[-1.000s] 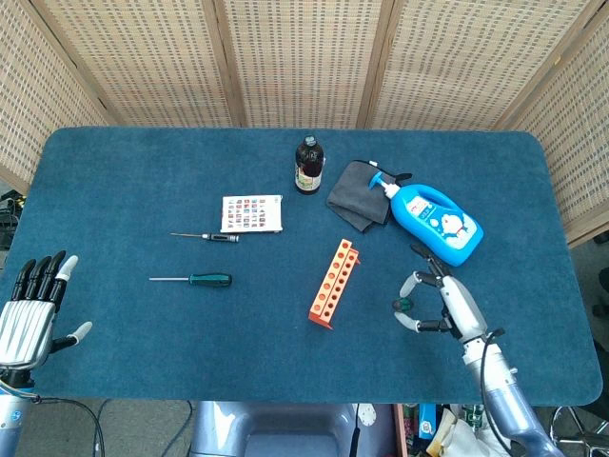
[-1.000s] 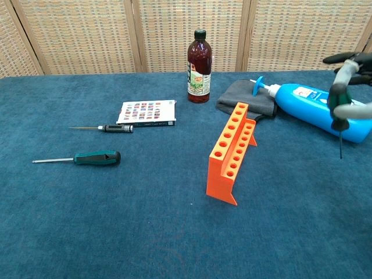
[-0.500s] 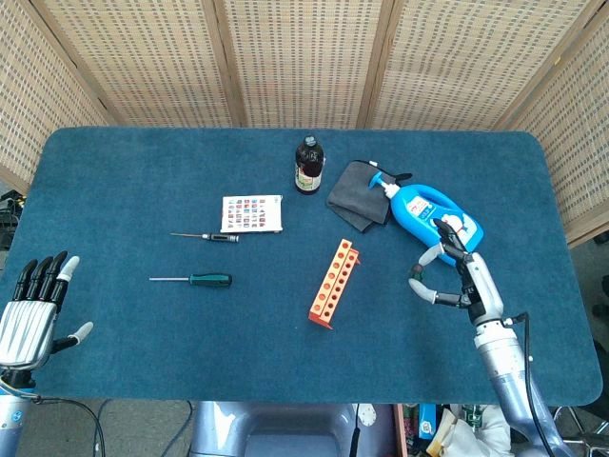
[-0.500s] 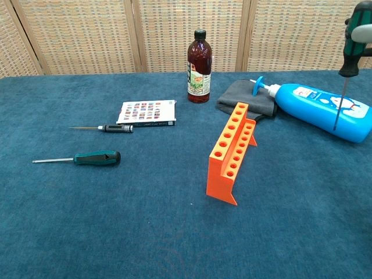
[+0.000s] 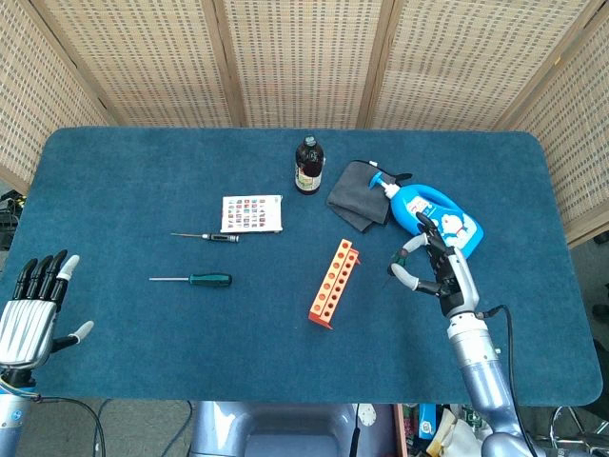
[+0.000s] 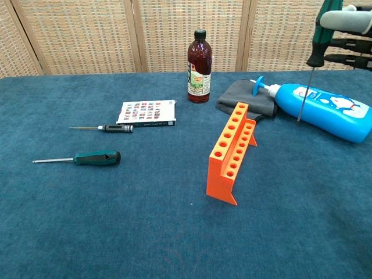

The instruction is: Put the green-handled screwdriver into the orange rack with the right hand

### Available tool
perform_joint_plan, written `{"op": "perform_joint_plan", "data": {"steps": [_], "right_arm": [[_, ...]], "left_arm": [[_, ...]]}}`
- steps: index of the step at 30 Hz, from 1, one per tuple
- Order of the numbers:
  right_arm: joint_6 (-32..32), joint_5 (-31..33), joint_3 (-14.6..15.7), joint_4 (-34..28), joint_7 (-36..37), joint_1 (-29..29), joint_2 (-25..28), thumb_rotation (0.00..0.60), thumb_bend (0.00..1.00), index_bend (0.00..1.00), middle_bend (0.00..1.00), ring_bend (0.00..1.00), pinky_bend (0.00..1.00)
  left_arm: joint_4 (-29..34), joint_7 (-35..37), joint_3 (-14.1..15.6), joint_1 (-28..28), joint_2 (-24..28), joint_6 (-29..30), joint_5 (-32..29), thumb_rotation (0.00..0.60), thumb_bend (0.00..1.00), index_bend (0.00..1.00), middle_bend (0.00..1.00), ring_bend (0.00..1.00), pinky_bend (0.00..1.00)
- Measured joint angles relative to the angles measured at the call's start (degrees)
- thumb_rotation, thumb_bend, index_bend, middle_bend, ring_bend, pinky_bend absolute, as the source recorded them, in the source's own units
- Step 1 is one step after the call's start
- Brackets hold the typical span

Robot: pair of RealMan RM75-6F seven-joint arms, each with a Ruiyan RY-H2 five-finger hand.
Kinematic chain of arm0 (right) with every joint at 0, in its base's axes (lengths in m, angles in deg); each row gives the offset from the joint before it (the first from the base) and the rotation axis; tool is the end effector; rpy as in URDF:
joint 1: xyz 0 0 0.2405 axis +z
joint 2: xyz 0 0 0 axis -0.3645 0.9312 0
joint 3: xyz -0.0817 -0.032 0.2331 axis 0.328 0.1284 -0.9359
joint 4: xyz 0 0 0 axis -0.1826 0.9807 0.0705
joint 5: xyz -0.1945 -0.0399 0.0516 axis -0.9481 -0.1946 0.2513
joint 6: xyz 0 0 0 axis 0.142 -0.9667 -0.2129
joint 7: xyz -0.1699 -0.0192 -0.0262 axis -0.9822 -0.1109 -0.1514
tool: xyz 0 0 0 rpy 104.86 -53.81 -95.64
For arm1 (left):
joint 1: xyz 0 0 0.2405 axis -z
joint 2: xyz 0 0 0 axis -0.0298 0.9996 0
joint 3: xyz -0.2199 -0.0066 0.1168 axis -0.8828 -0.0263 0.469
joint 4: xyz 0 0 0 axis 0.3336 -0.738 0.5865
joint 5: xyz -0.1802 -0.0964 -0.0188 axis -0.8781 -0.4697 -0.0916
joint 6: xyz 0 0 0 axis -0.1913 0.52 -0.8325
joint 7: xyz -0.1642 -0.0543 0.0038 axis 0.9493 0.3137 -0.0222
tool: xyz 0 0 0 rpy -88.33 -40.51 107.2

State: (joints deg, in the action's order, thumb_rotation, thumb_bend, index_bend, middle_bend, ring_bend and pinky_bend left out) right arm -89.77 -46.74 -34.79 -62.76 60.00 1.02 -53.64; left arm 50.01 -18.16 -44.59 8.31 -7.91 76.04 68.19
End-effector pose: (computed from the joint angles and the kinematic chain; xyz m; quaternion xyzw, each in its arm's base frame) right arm -0.1421 -0.3095 0.0912 0.2259 -0.7328 0.6221 0.1580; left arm -0.2771 0.2168 0.1345 -0.6216 -0.3221 -0.3913 0.5972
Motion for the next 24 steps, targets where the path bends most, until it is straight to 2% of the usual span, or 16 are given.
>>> {"op": "perform_joint_plan", "data": {"steps": [9,20,24], "right_arm": [[0.2,1.5,-1.8,1.5,-0.9,2.1,-4.9,0.600,0.22,0.63,0.05,0.00,0.00],[3.5,2.4,-5.9,4.6,5.1,3.9,-8.7,0.600,0.22,0.63,0.05,0.00,0.00],[4.1,2.5,-6.4,5.3,5.9,4.2,-9.6,0.600,0.22,0.63,0.05,0.00,0.00]], "left_arm": [[-0.1,0.8,-0.1,0.0,0.2,-0.1,-0.4,0.600,0.00,0.00,0.00,0.00,0.00],[-0.9,1.1,-0.3,0.5,-0.2,-1.6,-1.6,0.600,0.00,0.00,0.00,0.00,0.00],[-0.9,1.1,-0.4,0.6,-0.2,-1.7,-1.8,0.600,0.00,0.00,0.00,0.00,0.00]]}}
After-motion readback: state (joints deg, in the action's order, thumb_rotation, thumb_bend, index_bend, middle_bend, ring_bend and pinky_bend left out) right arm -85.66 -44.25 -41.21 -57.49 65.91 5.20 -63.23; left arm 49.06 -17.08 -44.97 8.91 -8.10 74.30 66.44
